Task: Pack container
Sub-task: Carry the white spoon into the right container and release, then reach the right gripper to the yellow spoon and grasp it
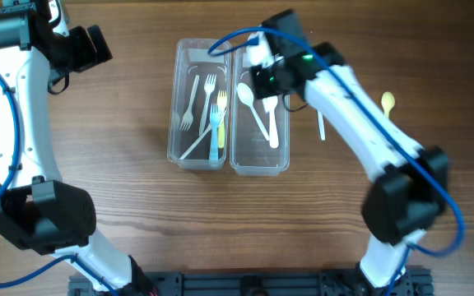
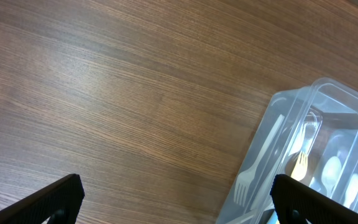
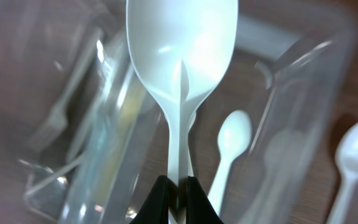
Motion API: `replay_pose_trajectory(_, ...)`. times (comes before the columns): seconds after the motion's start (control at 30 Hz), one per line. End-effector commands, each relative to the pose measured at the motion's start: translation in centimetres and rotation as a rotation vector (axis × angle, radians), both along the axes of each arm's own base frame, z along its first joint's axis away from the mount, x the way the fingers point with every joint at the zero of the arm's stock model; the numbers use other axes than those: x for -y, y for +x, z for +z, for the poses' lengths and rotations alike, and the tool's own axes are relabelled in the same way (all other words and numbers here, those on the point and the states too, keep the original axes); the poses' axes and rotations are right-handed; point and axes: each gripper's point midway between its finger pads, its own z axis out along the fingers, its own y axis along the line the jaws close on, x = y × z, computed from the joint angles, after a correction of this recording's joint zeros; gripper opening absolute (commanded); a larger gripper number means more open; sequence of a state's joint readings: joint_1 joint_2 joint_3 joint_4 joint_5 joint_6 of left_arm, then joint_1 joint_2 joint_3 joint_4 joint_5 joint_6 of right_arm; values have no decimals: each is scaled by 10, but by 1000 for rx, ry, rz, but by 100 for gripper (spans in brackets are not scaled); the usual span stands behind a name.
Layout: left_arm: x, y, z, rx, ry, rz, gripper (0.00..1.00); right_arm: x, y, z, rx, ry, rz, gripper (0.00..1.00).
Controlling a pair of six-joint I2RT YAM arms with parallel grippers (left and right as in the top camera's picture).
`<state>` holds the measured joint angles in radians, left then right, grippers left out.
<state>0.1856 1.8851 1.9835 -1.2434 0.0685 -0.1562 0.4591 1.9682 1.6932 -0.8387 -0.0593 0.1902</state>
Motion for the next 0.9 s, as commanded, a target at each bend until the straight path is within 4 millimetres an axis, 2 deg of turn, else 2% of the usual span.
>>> replay_pose_trajectory(0.0,-1,2,-1,-2,-5,10,100,4,0,-52,-91,-68,-32,4)
replay_pose_trajectory(0.03,-1,2,-1,-2,-5,10,100,4,0,-56,-97,-72,-31,5)
replay_pose_trajectory(0.07,-1,2,-1,-2,-5,10,100,3,2,-55,-88,-71,-25,9)
replay_pose_trajectory(0.13,-1,2,-1,-2,-5,9,100,0,7,-43,-56,-58,-18,34)
replay_pose_trajectory(0.2,-1,2,-1,-2,-5,10,100,-2,13,-15,0,-48,8,63)
replay_pose_trajectory(0.23,-1,2,-1,-2,-5,10,100,-3,17,3,34,-40,18,69)
replay_pose_trajectory(0.3,-1,2,-1,-2,-5,10,100,6,26,52,119,-35,-16,70)
replay_pose_trajectory(0.33,-1,2,-1,-2,-5,10,100,15,29,72,158,-45,-41,70)
replay_pose_trajectory(0.4,-1,2,-1,-2,-5,10,100,53,34,116,234,-89,-132,70)
replay_pose_trajectory(0.47,-1,2,-1,-2,-5,10,100,93,30,134,256,-137,-214,70)
replay_pose_trajectory(0.5,-1,2,-1,-2,-5,10,100,121,26,137,241,-181,-262,70)
replay_pose_trajectory(0.53,-1,2,-1,-2,-5,10,100,152,21,135,207,-230,-303,69)
replay_pose_trajectory(0.6,-1,2,-1,-2,-5,10,100,194,14,124,140,-261,-368,68)
replay_pose_trajectory(0.7,-1,2,-1,-1,-5,10,100,253,5,92,33,-267,-456,67)
replay_pose_trajectory(0.77,-1,2,-1,-2,-5,10,100,281,-2,72,-14,-274,-516,66)
replay_pose_trajectory(0.87,-1,2,-1,-2,-5,10,100,317,-17,31,-90,-279,-594,67)
